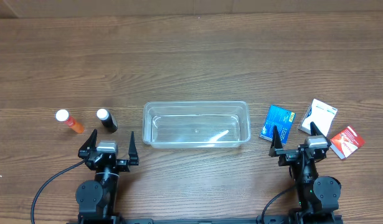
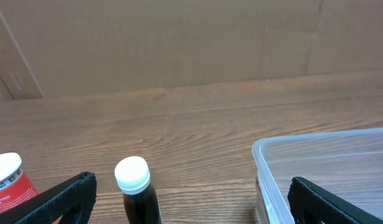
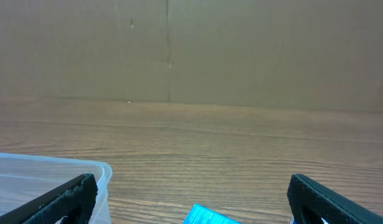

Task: Pack container

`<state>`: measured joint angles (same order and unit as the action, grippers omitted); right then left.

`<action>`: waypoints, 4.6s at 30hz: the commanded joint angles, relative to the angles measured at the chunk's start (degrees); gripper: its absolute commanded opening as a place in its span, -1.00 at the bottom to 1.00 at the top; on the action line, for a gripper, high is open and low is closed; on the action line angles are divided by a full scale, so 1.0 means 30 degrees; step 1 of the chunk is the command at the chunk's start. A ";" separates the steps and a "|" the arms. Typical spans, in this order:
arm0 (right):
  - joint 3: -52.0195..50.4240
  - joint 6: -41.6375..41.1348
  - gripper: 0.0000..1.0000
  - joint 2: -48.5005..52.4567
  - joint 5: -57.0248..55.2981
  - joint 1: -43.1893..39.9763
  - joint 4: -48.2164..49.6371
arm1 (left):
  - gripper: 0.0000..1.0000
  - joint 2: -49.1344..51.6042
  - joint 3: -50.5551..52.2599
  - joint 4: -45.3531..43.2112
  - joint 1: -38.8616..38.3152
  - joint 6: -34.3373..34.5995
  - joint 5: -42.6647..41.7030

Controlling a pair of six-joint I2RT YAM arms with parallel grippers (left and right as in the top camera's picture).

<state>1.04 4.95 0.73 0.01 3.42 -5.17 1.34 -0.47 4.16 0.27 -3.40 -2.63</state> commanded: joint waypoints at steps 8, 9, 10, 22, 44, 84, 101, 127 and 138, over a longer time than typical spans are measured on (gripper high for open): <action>-0.0189 0.0146 1.00 -0.0189 0.0044 -0.0044 0.0124 | 1.00 -0.0197 0.0066 -0.0015 0.0153 -0.0299 -0.0270; -0.0189 0.0146 1.00 -0.0189 0.0044 -0.0044 0.0117 | 1.00 -0.0197 0.0066 -0.0015 0.0153 -0.0291 -0.0270; -0.0189 0.0146 1.00 -0.0189 0.0044 -0.0044 0.0124 | 1.00 -0.0197 0.0066 -0.0015 0.0153 -0.0299 -0.0270; -0.0189 0.0146 1.00 -0.0189 0.0044 -0.0044 0.0124 | 1.00 -0.0197 0.0066 -0.0015 0.0153 -0.0299 -0.0270; -0.0189 0.0146 1.00 -0.0189 0.0102 -0.0044 0.0131 | 1.00 -0.0197 0.0066 -0.0036 0.0153 -0.0299 -0.0393; 2.3445 -0.4648 1.00 2.4553 0.1319 -0.0095 -1.6349 | 1.00 2.4057 -2.6775 2.1821 0.0291 0.4226 -0.0423; 2.3438 -0.4648 1.00 2.4553 0.1319 -0.0095 -1.6407 | 1.00 3.1241 -2.6767 2.0633 0.2404 0.6302 -0.0058; 2.3431 -0.4648 1.00 2.4560 0.1319 -0.0095 -1.6480 | -0.67 3.3886 -2.6775 2.0174 0.2404 0.6295 0.0729; 2.3431 -0.4656 1.00 2.4560 0.1319 -0.0095 -1.6466 | -0.92 3.0811 -3.0826 2.3219 -0.0007 0.6783 0.0386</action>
<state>69.71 -8.97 75.37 3.66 3.38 -54.92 101.10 -86.24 71.33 5.10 16.21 -0.84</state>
